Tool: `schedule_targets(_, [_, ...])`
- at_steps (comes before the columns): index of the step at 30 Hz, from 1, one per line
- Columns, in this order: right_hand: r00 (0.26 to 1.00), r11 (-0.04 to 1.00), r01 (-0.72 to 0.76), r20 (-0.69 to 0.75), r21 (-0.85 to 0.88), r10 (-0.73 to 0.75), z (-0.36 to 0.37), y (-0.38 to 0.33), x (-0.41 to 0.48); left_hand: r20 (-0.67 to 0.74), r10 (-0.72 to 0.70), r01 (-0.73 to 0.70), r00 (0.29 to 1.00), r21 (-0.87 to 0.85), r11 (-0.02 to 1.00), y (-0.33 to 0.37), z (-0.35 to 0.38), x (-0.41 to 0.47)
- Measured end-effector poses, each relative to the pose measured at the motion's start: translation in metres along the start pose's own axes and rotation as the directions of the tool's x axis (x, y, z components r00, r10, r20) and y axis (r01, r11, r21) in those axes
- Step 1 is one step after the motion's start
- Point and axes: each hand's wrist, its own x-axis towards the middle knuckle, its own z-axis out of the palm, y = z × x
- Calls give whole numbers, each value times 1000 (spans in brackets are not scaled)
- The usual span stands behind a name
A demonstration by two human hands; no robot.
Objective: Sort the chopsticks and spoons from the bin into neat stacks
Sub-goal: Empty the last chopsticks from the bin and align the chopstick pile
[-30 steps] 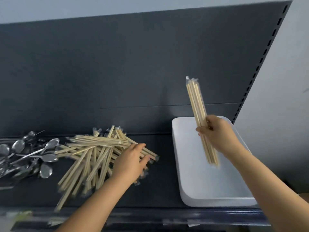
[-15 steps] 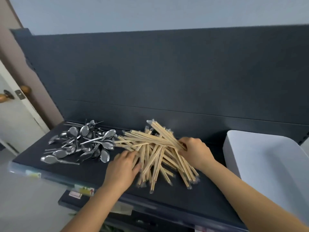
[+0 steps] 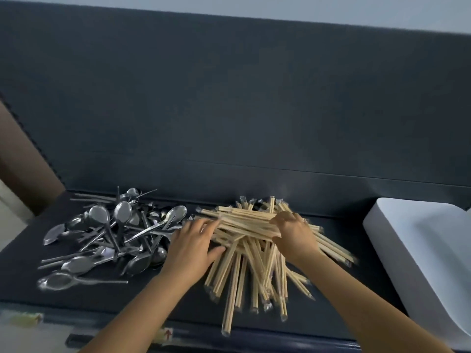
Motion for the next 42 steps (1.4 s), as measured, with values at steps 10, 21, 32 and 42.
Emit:
schedule_targets(10, [982, 987, -157, 111, 18, 154, 3, 12, -4, 83, 148, -149, 985, 6, 989, 6, 25, 28])
schedule_targets(21, [950, 984, -176, 261, -9, 172, 12, 22, 28, 19, 86, -85, 996, -55, 995, 4, 25, 16])
schedule_targets(32, [966, 967, -251, 76, 46, 247, 34, 33, 12, 6, -8, 9, 1000, -123, 992, 33, 32, 20])
schedule_targets(42, [977, 966, -201, -38, 164, 210, 19, 64, -4, 88, 93, -92, 992, -11, 996, 72, 42, 46])
